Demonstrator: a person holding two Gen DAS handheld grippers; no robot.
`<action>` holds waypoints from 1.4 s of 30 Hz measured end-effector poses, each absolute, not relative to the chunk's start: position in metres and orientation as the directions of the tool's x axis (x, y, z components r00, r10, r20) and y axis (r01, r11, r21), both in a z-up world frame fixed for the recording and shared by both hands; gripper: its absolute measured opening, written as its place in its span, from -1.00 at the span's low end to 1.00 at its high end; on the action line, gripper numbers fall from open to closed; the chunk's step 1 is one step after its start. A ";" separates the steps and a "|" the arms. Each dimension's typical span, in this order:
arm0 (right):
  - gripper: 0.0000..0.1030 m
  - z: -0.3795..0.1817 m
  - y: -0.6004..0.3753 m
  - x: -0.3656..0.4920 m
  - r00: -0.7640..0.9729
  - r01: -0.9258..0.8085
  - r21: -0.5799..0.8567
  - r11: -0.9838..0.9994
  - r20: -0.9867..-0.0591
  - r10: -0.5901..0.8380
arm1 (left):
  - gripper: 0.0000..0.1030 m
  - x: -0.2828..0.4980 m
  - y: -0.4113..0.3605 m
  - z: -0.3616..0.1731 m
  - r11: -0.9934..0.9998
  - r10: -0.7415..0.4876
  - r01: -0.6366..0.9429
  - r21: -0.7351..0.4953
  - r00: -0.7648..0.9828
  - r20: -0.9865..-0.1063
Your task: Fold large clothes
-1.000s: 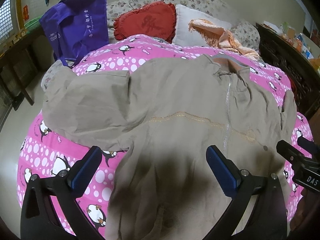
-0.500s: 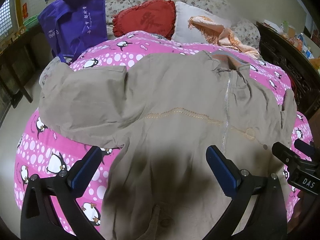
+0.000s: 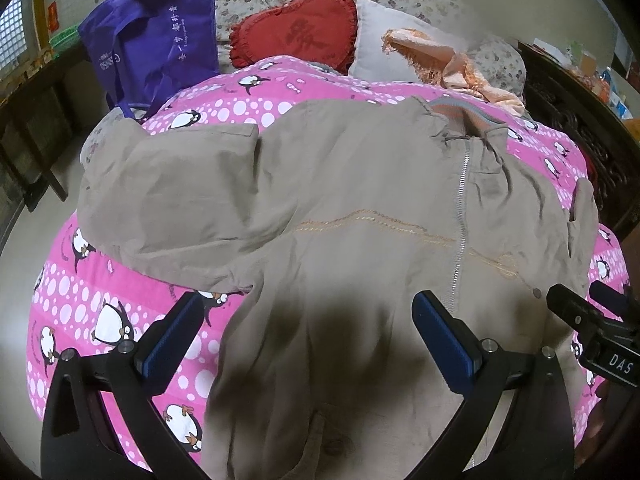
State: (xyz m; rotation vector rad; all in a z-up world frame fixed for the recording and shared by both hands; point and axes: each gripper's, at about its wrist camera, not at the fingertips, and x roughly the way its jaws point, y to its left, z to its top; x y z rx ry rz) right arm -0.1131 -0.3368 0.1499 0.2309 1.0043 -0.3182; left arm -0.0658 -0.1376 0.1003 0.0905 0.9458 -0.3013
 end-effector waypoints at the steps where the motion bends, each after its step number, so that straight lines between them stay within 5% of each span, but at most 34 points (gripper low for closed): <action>1: 1.00 0.149 -0.337 -0.113 0.495 0.365 0.045 0.930 -0.855 -0.153 | 1.00 -0.065 -0.137 0.100 0.954 -0.214 0.293 -0.054 0.545 -0.810; 42: 1.00 0.139 -0.330 -0.106 0.472 0.358 0.051 0.932 -0.872 -0.133 | 1.00 -0.059 -0.129 0.094 0.960 -0.191 0.276 -0.043 0.538 -0.821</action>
